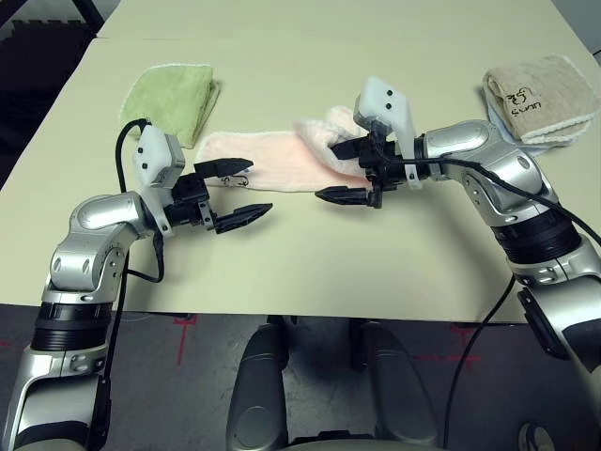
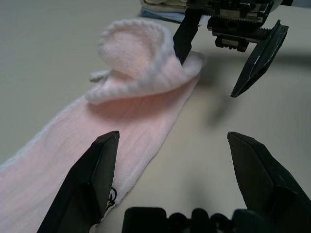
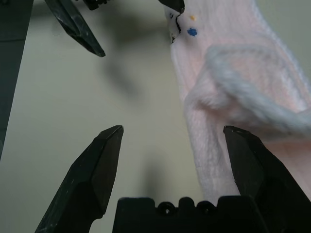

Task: Fold the towel and set it aside.

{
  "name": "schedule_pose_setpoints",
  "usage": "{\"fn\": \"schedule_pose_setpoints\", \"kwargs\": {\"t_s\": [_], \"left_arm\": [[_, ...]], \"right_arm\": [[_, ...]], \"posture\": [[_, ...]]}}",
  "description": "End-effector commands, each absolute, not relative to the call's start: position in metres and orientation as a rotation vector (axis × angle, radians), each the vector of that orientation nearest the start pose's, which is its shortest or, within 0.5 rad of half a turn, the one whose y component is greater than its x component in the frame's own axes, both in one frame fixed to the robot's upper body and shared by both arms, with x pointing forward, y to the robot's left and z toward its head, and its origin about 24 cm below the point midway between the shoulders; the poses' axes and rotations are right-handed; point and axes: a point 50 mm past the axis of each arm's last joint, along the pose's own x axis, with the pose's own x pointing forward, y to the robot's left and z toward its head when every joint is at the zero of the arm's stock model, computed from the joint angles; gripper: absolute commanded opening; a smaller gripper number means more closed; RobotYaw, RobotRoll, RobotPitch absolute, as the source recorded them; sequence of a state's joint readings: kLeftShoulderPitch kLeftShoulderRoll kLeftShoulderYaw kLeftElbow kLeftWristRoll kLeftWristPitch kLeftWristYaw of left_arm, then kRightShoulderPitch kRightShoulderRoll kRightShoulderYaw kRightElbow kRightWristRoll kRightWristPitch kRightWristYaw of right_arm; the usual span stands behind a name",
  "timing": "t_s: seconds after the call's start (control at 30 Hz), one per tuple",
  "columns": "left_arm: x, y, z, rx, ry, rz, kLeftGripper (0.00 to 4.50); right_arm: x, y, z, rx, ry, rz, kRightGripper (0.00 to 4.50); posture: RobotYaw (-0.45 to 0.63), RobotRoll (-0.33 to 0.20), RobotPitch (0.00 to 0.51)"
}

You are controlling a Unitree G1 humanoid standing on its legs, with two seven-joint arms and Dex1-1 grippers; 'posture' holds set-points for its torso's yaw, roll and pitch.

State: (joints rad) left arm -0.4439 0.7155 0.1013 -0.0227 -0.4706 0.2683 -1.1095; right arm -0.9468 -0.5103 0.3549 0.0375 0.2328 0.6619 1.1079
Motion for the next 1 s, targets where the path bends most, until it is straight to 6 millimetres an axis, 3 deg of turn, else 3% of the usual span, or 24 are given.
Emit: {"fn": "schedule_pose_setpoints", "kwargs": {"t_s": [0.03,0.2,0.63,0.8,1.0], "left_arm": [[0.285,0.217,0.190,0.335,-0.092,-1.069,4.50],[0.288,0.219,0.195,0.341,-0.104,-1.050,4.50],[0.294,0.223,0.199,0.365,-0.103,-1.027,4.50],[0.296,0.229,0.200,0.357,-0.072,-0.985,4.50],[0.299,0.240,0.203,0.333,-0.049,-0.876,4.50]], "right_arm": [[0.316,-0.084,0.208,-0.594,0.222,1.374,4.47],[0.326,-0.084,0.199,-0.605,0.218,1.326,4.47],[0.354,-0.095,0.221,-0.268,0.055,1.219,4.47],[0.370,-0.127,0.232,-0.223,-0.087,1.202,4.47],[0.373,-0.164,0.222,-0.322,-0.166,1.267,4.47]], "posture": [[-0.02,0.000,0.234],[-0.01,0.000,0.234],[-0.02,0.000,0.225],[-0.02,0.000,0.222],[0.00,0.000,0.233]]}}
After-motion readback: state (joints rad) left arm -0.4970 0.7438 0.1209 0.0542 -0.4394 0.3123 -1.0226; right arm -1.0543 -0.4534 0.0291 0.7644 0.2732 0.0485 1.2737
